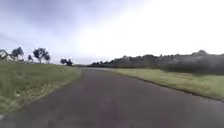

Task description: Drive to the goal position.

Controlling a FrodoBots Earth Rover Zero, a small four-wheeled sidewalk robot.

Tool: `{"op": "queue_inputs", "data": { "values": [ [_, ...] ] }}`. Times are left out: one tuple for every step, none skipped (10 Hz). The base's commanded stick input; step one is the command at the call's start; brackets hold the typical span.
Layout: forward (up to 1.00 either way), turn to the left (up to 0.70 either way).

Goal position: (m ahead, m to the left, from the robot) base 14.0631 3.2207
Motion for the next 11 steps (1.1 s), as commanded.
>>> {"op": "queue_inputs", "data": {
  "values": [
    [1.00,0.00],
    [1.00,0.00],
    [1.00,0.00],
    [1.00,0.00],
    [1.00,0.00],
    [1.00,0.00],
    [1.00,0.03],
    [1.00,0.17],
    [1.00,0.27],
    [1.00,0.27],
    [1.00,0.09]
  ]
}}
